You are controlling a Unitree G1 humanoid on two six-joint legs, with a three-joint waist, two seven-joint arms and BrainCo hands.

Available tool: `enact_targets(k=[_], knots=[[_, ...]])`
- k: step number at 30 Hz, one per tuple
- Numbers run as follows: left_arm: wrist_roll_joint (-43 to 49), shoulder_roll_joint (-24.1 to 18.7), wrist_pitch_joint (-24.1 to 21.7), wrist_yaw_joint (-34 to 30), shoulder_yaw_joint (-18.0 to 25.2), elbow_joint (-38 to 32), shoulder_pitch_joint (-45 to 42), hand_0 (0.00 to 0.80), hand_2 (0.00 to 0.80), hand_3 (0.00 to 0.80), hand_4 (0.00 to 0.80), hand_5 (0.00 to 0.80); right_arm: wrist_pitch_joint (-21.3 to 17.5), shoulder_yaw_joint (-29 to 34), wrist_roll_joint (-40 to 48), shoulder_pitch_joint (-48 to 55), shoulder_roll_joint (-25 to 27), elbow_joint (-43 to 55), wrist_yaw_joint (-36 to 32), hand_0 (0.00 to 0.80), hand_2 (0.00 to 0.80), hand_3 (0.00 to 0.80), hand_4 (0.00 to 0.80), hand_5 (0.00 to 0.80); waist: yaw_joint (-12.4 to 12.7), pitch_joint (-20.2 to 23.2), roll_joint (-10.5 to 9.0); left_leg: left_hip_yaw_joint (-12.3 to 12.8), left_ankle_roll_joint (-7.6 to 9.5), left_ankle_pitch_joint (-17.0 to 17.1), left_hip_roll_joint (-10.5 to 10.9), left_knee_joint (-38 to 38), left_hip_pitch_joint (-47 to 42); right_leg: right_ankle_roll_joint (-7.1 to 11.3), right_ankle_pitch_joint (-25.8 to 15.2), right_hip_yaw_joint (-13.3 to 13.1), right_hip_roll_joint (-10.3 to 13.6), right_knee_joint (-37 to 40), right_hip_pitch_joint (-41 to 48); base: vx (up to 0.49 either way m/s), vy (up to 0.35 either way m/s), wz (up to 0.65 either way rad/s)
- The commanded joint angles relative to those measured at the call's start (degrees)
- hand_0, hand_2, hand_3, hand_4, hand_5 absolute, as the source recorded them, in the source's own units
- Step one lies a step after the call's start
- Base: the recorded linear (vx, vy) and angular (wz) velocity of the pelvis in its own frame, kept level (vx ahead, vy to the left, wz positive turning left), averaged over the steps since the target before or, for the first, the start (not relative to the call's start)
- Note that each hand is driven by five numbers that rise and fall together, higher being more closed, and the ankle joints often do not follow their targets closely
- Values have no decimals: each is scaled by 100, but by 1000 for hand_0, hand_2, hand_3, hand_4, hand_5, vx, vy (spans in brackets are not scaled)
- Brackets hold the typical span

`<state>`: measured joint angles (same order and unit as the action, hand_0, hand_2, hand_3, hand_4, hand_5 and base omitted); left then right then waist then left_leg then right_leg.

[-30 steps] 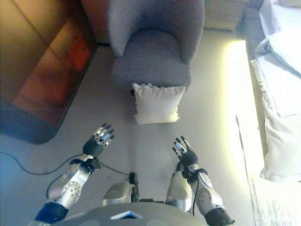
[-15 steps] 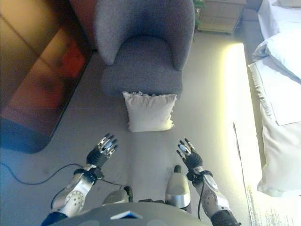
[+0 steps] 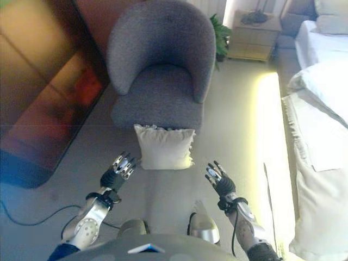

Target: Pick up the cushion and take it to the sofa

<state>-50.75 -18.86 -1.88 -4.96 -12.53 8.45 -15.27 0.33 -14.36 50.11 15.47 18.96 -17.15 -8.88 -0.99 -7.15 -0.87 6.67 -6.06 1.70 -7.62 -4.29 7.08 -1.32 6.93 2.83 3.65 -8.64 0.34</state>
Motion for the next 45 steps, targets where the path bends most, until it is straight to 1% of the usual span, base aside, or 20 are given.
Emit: enact_targets(k=[1, 5, 8, 10, 13, 15, 16, 17, 21, 23, 25, 27, 28, 30, 33, 36, 38, 39, 42, 45], knots=[[155, -6, -291, -109, 157, -496, -160, 0, 0, 0, 0, 0, -212, -65, -67, -70, -32, 403, -197, 0, 0, 0, 0, 0, 249, -149, 50, -337, -150, 1299, -252, 777, 619, 409, -150, 73, -208, 377, 564, 292, 27, -31], [170, 34, -296, -265, 227, -420, -324, 0, 0, 0, 0, 0, -201, -57, -84, 90, -72, 375, -244, 0, 0, 0, 0, 0, 301, -160, 205, -436, -235, 1371, -384, 929, 979, 305, 196, -83, -337, 240, 738, 294, 56, -48], [121, 29, -362, -217, 192, -357, -376, 0, 0, 0, 0, 0, -160, -85, -106, 165, -84, 389, -244, 0, 0, 0, 0, 0, 301, -158, 301, -458, -226, 1411, -351, 929, 1036, 239, 461, -214, -470, 59, 835, 377, 97, -52], [67, 5, -380, -198, 202, -374, -406, 0, 0, 0, 0, 0, -110, -83, -112, 209, -67, 442, -238, 0, 0, 0, 0, 0, 315, -159, 322, -339, -169, 1361, -279, 906, 976, 236, 594, -226, -491, -57, 908, 386, 136, -43], [38, -61, -410, -175, 209, -369, -370, 0, 0, 0, 0, 0, -96, -102, -93, 200, -53, 496, -209, 0, 0, 0, 0, 0, 316, -153, 252, -137, 39, 948, -107, 686, 893, 311, 622, -228, -372, -208, 927, 283, 135, -17], [18, -124, -483, -111, 170, -369, -331, 0, 0, 0, 0, 0, -129, -160, -79, 162, -78, 486, -142, 0, 0, 0, 0, 0, 362, -120, 204, -213, 64, 835, -14, 597, 916, 404, 659, -198, -261, -347, 912, 352, 182, -10], [34, -186, -491, -158, 172, -322, -278, 0, 0, 0, 0, 0, -138, -138, 32, 154, -71, 464, -128, 0, 0, 0, 0, 0, 386, -122, 186, -195, 44, 862, 47, 69, 1087, 441, 725, -148, -197, -455, 972, 453, 207, -13], [55, -242, -500, -123, 166, -278, -250, 0, 0, 0, 0, 0, -123, -132, 83, 126, -90, 399, -101, 0, 0, 0, 0, 0, 413, -101, 151, -328, 122, 745, 154, -252, 1142, 479, 746, -176, -118, -549, 1002, 434, 185, -7], [138, -432, -425, -287, 329, -334, -194, 0, 0, 0, 0, 0, -195, -129, 216, 48, -210, 387, -167, 0, 0, 0, 0, 0, 546, 96, -83, -370, 547, 188, 572, -709, 1077, 934, -22, -45, 350, -1171, 1010, 394, 203, 6], [253, -474, -351, -337, 313, -263, -130, 0, 0, 0, 0, 0, -313, -159, 238, -115, -372, 235, -13, 0, 0, 0, 0, 0, 612, 183, -113, -308, 715, 42, 722, -695, 945, 1048, -591, 72, 558, -1794, 897, 323, 225, 11], [353, -522, -315, -353, 282, -219, -62, 0, 0, 0, 0, 0, -364, -189, 322, -186, -458, 253, 173, 0, 0, 0, 0, 0, 579, 230, -4, -202, 886, -219, 773, -719, 679, 999, -923, 190, 706, -2920, 328, 328, 286, 1], [320, -542, -220, -351, 364, -250, 1, 0, 0, 0, 0, 0, -364, -168, 222, -137, -510, 266, 210, 0, 0, 0, 0, 0, 535, 237, 66, -104, 936, -331, 821, -728, 460, 864, -1024, 375, 977, -3180, -144, 282, 233, 10], [280, -541, -176, -349, 417, -280, 23, 0, 0, 0, 0, 0, -390, -156, 166, -96, -524, 251, 184, 0, 0, 0, 0, 0, 499, 211, 73, -68, 930, -363, 864, -709, 344, 806, -930, 460, 1073, -3058, -278, 242, 123, -6], [190, -558, -158, -284, 427, -336, 48, 0, 0, 0, 0, 0, -466, -138, 102, -2, -516, 253, 160, 0, 0, 0, 0, 0, 407, 164, 107, -67, 887, -411, 908, -648, 111, 726, -774, 640, 1056, -2386, -469, 245, 35, -14], [119, -542, -271, -155, 374, -309, 61, 0, 0, 0, 0, 0, -554, -92, 78, 93, -460, 232, 24, 0, 0, 0, 0, 0, 265, 65, 72, -69, 823, -551, 929, -593, -187, 739, -961, 853, 1179, -1366, -730, 223, -70, -12], [107, -533, -357, -132, 328, -417, -24, 0, 0, 0, 0, 0, -513, -52, 141, 76, -355, 325, -63, 0, 0, 0, 0, 0, 68, -40, -147, -115, 742, -955, 1032, -725, -396, 1077, -1665, 464, 1395, -152, -1051, 260, -169, -2], [158, -550, -326, -229, 299, -434, -62, 0, 0, 0, 0, 0, -425, -34, 216, -2, -299, 329, 5, 0, 0, 0, 0, 0, -50, -35, -247, -312, 696, -1191, 1086, -773, -564, 1259, -2103, 79, 1435, 581, -1175, 378, -184, 20], [174, -553, -310, -263, 297, -444, -85, 0, 0, 0, 0, 0, -370, -20, 227, -23, -293, 322, 23, 0, 0, 0, 0, 0, -78, -20, -258, -388, 680, -1257, 1071, -769, -637, 1304, -2201, -5, 1433, 764, -1194, 378, -161, 42], [152, -529, -285, -248, 289, -464, -131, 0, 0, 0, 0, 0, -209, -33, 194, -107, -289, 258, 0, 0, 0, 0, 0, 0, -72, 50, -311, -535, 648, -1428, 987, -733, -895, 1365, -2305, 34, 1417, 871, -1224, 362, -178, 51], [138, -447, -307, -169, 281, -451, -119, 0, 0, 0, 0, 0, -190, -91, 168, -188, -299, 172, -43, 0, 0, 0, 0, 0, -58, 132, -328, -599, 582, -1515, 835, -703, -1092, 1352, -2107, 27, 1320, 698, -1144, 280, -199, 38]])
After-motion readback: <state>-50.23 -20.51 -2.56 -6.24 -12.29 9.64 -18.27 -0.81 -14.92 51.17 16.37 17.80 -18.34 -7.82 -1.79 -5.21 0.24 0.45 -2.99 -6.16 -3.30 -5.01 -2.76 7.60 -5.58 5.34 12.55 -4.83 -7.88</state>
